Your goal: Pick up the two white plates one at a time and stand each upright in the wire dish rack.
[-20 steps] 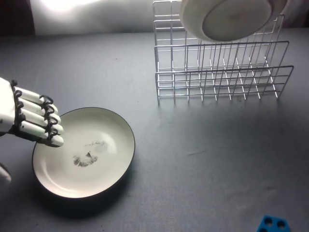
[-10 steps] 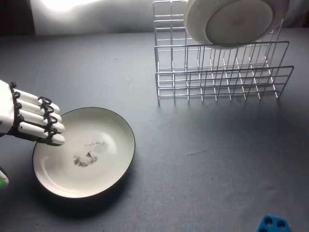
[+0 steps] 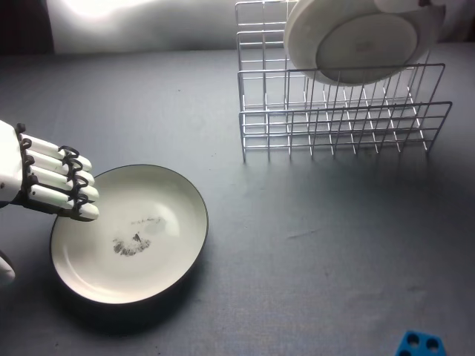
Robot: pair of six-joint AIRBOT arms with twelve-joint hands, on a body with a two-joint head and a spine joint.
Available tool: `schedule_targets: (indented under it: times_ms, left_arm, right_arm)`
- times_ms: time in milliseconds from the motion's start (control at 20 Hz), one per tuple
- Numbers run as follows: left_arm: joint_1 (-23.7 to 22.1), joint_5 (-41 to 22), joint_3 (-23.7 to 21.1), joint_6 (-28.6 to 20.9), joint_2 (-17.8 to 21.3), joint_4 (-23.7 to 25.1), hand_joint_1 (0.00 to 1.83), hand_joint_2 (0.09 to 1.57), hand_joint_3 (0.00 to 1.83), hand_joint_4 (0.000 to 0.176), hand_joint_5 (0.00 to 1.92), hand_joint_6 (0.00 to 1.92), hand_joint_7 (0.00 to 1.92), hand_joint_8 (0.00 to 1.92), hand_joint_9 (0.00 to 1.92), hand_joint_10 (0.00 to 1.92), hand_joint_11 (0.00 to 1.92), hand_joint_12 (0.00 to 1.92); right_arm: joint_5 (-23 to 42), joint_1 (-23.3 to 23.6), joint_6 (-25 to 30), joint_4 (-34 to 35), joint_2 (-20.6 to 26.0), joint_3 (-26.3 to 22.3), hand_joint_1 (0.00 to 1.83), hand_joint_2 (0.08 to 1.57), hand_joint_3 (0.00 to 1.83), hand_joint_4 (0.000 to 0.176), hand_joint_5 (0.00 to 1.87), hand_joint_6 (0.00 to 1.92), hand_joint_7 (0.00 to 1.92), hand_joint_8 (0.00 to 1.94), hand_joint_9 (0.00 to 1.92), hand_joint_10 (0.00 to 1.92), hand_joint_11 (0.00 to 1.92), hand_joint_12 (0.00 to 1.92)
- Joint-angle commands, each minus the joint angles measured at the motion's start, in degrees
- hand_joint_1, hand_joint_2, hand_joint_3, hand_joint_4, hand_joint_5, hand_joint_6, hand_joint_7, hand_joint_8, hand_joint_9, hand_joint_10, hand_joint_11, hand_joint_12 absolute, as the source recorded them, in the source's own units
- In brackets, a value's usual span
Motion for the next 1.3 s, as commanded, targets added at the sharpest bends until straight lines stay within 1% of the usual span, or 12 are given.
schedule_targets:
  times_ms: [0,250,400,450,750,850,900,1000,1050,1100,1200,1250]
  left_arm:
    - [0.0,-0.5,0.6,0.0,0.0,-2.8,0.00,1.15,0.00,0.000,0.08,0.00,0.05,0.01,0.03,0.00,0.02,0.02]
    - [0.2,-0.5,0.9,0.0,-0.1,-2.8,0.00,1.16,0.00,0.000,0.09,0.01,0.06,0.01,0.04,0.01,0.03,0.02]
    - [0.2,-0.5,1.0,0.0,-0.1,-2.8,0.00,1.15,0.00,0.000,0.06,0.00,0.04,0.00,0.01,0.00,0.00,0.02]
    - [0.3,-0.5,1.0,0.0,-0.1,-2.8,0.00,1.16,0.00,0.000,0.06,0.00,0.03,0.00,0.02,0.00,0.01,0.02]
    - [0.3,-0.5,1.0,0.0,-0.1,-2.8,0.00,1.16,0.00,0.000,0.09,0.01,0.06,0.01,0.04,0.01,0.02,0.03]
    - [0.3,-0.5,1.0,0.0,-0.1,-2.8,0.00,1.16,0.00,0.000,0.11,0.01,0.08,0.01,0.06,0.01,0.03,0.04]
    - [0.3,-0.5,1.0,0.0,-0.1,-2.8,0.00,1.16,0.00,0.000,0.10,0.01,0.07,0.01,0.04,0.01,0.01,0.03]
    - [0.3,-0.5,1.0,0.0,-0.1,-2.8,0.00,1.15,0.00,0.000,0.12,0.01,0.10,0.02,0.07,0.01,0.03,0.05]
    - [0.3,-0.5,1.0,0.0,-0.1,-2.8,0.00,1.16,0.00,0.000,0.13,0.01,0.10,0.02,0.07,0.01,0.04,0.05]
    - [0.3,-0.5,1.0,0.0,-0.1,-2.8,0.00,1.16,0.00,0.000,0.13,0.01,0.10,0.01,0.07,0.01,0.03,0.05]
    - [0.3,-0.5,1.0,0.0,-0.1,-2.8,0.00,1.16,0.00,0.000,0.12,0.00,0.09,0.00,0.06,0.00,0.02,0.05]
    - [0.3,-0.5,1.0,0.0,-0.1,-2.8,0.00,1.16,0.00,0.000,0.12,0.00,0.09,0.01,0.06,0.00,0.02,0.06]
  right_arm:
    - [8.5,0.4,0.9,0.6,0.4,0.4,1.21,1.13,0.00,0.019,0.91,1.12,1.00,0.95,1.09,0.34,0.69,1.28]
    - [9.6,-1.5,1.0,0.6,-0.1,1.2,1.19,1.15,0.00,0.019,0.87,1.19,0.95,1.02,1.06,0.33,0.65,1.29]
    - [10.1,-2.3,1.0,0.6,-0.4,1.6,1.21,1.12,0.00,0.027,0.95,1.07,1.00,0.95,1.10,0.35,0.70,1.29]
    - [10.3,-2.6,1.0,0.6,-0.5,1.7,1.21,1.13,0.00,0.028,0.94,1.08,0.99,0.97,1.08,0.36,0.67,1.31]
    - [11.2,-3.8,1.1,0.6,-0.7,1.7,1.20,1.15,0.00,0.023,0.88,1.16,0.97,1.00,1.00,0.35,0.59,1.32]
    - [11.6,-4.3,1.1,0.6,-0.9,1.7,1.20,1.14,0.00,0.023,0.89,1.13,0.99,0.98,1.00,0.35,0.60,1.30]
    - [11.8,-4.5,1.1,0.6,-0.9,1.7,1.21,1.14,0.00,0.017,0.88,1.14,1.00,0.97,1.00,0.35,0.61,1.30]
    - [12.0,-4.9,1.1,0.5,-1.0,1.7,1.19,1.17,0.00,0.012,0.81,1.26,0.94,1.06,0.93,0.35,0.55,1.32]
    - [12.0,-5.2,1.1,0.5,-1.1,1.7,1.14,1.17,0.00,0.000,0.84,1.18,0.85,0.68,0.89,0.35,0.52,1.31]
    - [12.1,-5.4,1.1,0.5,-1.1,1.7,1.13,1.17,0.00,0.000,0.86,1.16,0.87,0.45,0.87,0.34,0.49,1.32]
    - [12.4,-5.7,1.1,0.5,-1.1,1.7,1.11,1.19,0.00,0.000,0.82,1.22,0.90,0.23,0.79,0.35,0.40,1.35]
    - [12.4,-5.7,1.1,0.5,-1.2,1.7,1.12,1.11,0.00,0.000,0.71,0.73,0.91,0.17,0.78,0.34,0.39,1.33]
